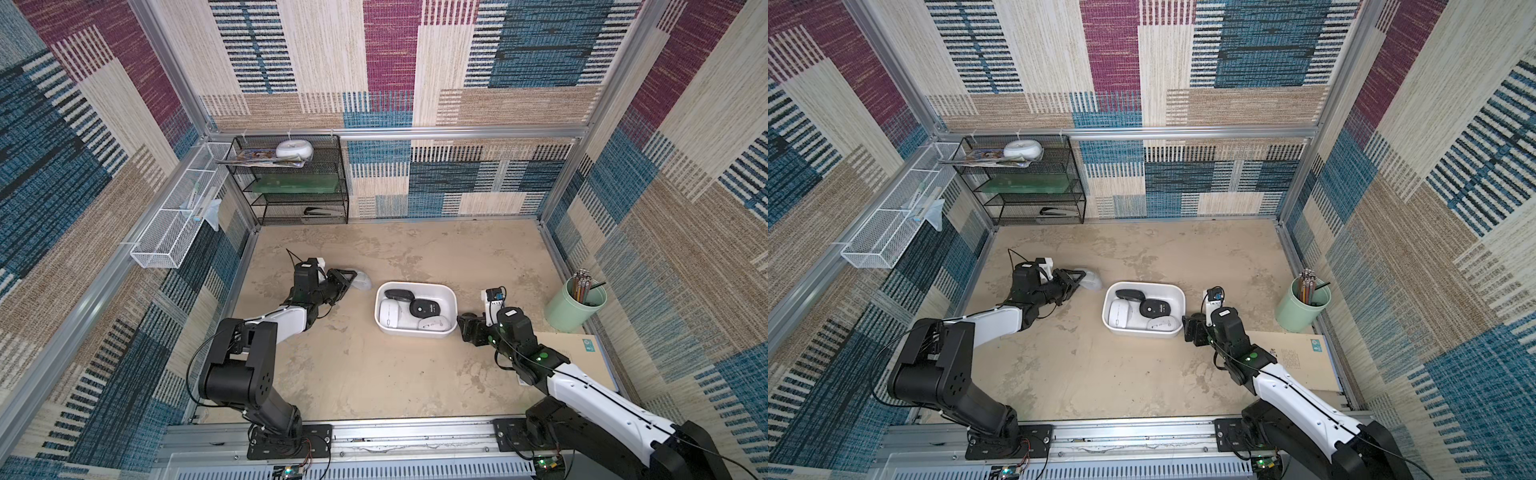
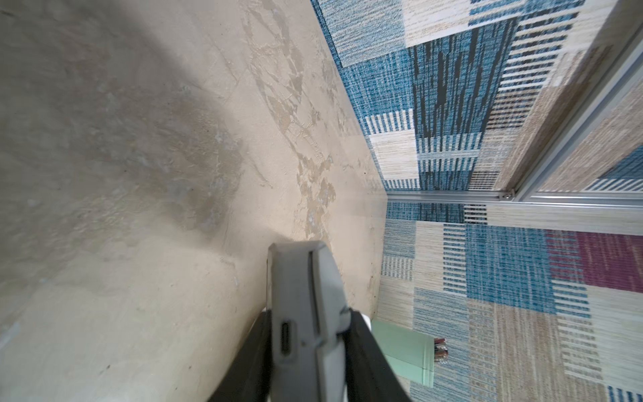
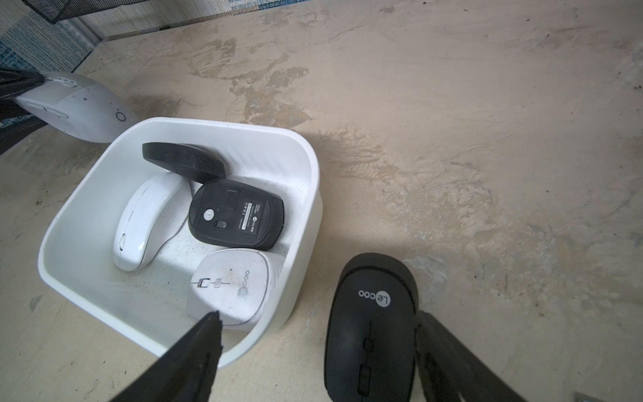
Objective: Take out the mouse from the storage box
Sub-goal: Place the mouse at the center of the board.
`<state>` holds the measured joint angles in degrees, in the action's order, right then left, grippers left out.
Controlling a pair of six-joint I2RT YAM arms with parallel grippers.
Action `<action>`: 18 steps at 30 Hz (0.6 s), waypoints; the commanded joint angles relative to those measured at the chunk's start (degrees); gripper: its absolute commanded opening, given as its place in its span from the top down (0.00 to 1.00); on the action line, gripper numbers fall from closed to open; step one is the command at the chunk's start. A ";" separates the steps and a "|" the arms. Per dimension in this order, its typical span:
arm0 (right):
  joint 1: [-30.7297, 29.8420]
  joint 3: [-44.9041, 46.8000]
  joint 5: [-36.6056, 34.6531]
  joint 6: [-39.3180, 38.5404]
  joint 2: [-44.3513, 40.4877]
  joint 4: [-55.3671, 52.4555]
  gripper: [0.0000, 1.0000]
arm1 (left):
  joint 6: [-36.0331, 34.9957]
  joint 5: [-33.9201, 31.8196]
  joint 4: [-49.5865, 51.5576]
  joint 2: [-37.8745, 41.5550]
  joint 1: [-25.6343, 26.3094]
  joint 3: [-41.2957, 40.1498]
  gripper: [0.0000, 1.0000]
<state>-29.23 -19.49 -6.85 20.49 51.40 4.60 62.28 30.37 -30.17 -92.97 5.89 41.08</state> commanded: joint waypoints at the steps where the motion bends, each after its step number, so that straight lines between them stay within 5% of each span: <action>1: -0.10 -0.70 -0.44 0.03 0.41 1.20 0.11 | 2.80 2.33 -10.70 -0.87 -1.15 -0.73 0.88; 18: -0.42 -0.99 -0.79 -0.01 1.11 1.20 0.11 | 5.22 5.29 -20.00 -11.68 -2.35 -2.62 0.81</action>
<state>-29.54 -19.99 -7.25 20.49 52.40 4.60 66.89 34.24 -44.99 -103.77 3.62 38.63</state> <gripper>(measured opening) 0.892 0.341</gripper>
